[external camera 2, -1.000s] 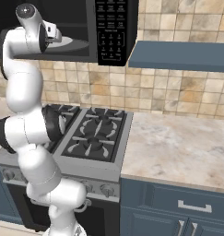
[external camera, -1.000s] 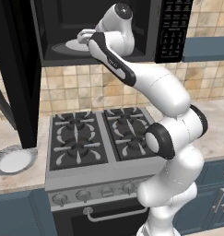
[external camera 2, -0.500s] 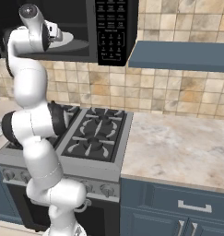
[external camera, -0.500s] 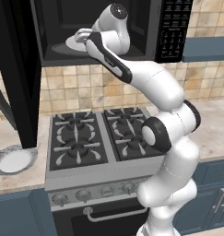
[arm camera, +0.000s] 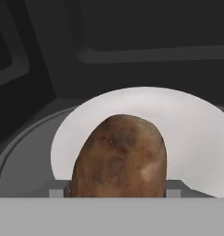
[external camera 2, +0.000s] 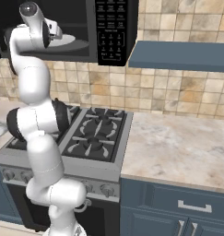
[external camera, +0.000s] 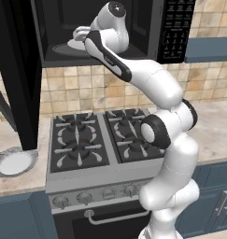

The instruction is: Pick the potato from the counter and place it in the microwave. Then turn on the microwave.

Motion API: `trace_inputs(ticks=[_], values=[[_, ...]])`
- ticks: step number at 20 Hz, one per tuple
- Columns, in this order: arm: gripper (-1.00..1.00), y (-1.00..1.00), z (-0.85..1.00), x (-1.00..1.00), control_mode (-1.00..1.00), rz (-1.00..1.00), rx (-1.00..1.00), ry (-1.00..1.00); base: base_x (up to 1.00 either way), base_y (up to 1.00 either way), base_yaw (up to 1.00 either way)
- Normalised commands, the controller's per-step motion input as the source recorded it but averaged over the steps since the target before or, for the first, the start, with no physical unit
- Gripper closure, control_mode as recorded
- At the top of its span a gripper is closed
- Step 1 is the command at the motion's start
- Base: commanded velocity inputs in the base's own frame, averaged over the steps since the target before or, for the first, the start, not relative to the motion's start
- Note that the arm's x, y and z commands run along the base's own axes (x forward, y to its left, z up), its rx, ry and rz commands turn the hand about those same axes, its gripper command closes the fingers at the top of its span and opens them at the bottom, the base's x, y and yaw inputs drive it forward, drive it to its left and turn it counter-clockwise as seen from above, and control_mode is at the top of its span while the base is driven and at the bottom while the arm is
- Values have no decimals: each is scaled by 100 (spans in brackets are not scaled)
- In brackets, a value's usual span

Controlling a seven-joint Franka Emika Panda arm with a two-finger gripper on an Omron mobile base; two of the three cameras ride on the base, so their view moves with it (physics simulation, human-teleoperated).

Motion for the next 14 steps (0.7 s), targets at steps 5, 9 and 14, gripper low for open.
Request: trace_inputs(ticks=[5, 9, 14], values=[[100, 6, 12, 13, -100, 0, 0, 0, 0, 0, 0], [100, 0, 17, 26, -100, 0, 0, 0, 0, 0, 0], [-100, 0, 9, 24, -100, 0, 0, 0, 0, 0, 0]])
